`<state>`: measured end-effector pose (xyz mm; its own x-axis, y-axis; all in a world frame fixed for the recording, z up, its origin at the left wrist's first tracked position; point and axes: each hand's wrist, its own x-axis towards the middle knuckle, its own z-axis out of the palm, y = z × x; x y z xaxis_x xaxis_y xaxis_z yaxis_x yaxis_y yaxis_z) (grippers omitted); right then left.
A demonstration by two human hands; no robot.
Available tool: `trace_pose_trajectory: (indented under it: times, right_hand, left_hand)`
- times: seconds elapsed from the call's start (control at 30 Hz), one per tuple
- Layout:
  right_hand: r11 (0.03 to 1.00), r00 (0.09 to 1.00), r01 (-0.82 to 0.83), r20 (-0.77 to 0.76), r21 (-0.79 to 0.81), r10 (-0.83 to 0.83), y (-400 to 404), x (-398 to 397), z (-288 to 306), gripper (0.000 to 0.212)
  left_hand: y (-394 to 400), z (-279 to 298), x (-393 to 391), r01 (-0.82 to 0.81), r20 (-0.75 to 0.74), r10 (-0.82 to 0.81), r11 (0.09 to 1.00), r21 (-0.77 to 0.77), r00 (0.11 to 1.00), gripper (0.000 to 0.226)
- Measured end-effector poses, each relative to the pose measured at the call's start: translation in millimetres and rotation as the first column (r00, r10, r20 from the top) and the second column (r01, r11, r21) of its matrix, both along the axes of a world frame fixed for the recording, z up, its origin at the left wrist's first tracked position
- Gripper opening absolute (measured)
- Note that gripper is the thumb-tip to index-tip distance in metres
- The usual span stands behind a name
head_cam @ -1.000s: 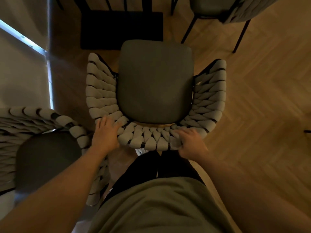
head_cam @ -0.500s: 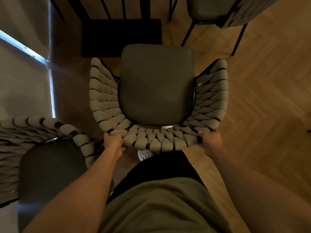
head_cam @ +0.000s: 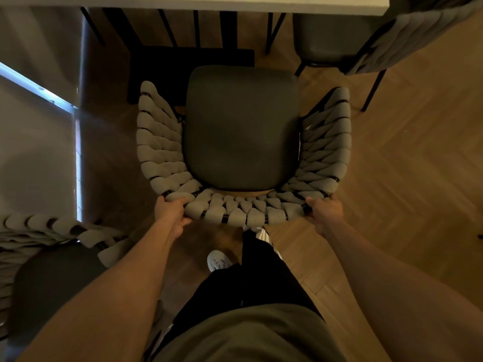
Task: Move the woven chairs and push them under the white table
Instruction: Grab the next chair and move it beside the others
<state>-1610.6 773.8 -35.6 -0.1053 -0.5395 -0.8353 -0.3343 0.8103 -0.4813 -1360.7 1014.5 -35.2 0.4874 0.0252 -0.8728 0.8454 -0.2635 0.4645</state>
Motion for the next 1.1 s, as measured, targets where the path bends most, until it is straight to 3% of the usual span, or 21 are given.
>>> trace_pose_trajectory:
  times: [0.7, 0.8, 1.1]
  right_hand:
    - [1.0, 0.998, 0.006, 0.068, 0.023, -0.007, 1.6, 0.4, 6.7, 0.058]
    - [0.999, 0.999, -0.038, 0.018, -0.004, 0.038, -0.2, 9.7, 1.5, 0.053]
    - [0.998, 0.997, -0.068, -0.027, -0.001, 0.068, 3.4, 9.6, 0.4, 0.054]
  left_hand:
    - [8.2, 1.8, -4.0, -0.067, -0.014, 0.068, 0.996, 0.056, 0.998, 0.07]
    - [4.7, 0.6, 7.3, -0.045, 0.012, 0.044, 0.998, 0.05, 0.999, 0.064]
    - [16.1, -2.3, 6.3, -0.077, -0.017, 0.078, 0.996, 0.046, 0.997, 0.074]
